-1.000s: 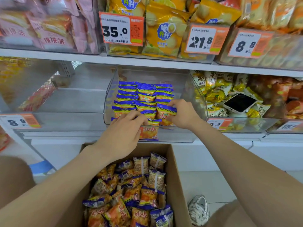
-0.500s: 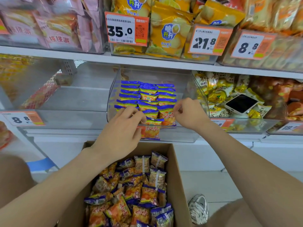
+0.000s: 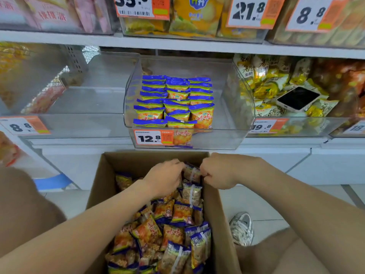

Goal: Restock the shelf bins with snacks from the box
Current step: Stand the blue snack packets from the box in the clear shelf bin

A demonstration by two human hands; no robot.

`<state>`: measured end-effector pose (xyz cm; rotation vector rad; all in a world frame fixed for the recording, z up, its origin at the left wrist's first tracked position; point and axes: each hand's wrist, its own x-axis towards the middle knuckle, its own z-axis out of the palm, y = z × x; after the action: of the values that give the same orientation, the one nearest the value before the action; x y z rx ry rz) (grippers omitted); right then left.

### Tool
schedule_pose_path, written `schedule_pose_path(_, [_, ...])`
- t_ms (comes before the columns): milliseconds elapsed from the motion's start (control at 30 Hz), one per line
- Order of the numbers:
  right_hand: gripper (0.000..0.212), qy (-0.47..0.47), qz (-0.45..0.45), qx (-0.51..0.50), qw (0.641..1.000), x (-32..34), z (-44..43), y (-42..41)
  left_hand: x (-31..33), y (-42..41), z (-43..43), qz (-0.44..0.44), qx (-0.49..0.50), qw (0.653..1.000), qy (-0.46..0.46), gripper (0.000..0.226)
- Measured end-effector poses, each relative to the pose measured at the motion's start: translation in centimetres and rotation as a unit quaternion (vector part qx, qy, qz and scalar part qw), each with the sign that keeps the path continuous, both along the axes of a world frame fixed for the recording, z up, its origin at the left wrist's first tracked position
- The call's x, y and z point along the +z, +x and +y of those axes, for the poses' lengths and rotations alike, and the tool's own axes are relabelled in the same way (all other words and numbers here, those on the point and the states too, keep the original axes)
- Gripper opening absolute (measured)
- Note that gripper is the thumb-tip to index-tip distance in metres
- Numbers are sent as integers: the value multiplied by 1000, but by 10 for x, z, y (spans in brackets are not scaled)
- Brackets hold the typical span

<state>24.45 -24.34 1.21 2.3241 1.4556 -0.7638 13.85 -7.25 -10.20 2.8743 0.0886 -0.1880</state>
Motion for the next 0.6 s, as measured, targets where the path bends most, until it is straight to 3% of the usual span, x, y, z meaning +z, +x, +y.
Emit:
schedule_pose_path(100, [28,-29,-17,-5,999,-4,-1,12,-22,22,-10,39,-53,997,36,71])
schedule_pose_path(233, [22,-30,0,-11,999,-6,-4,24,-43,38,-22,56,-42,995,70,86])
schedule_pose_path(367, [28,-20,7,-8,1000,-7,-6,23,-56,35,-22,44,-36,987,148,63])
schedule_pose_path(600, [30,-28,2,-2,1000,6,-14,20,-41,15,-19,-16,47,998,-46,25])
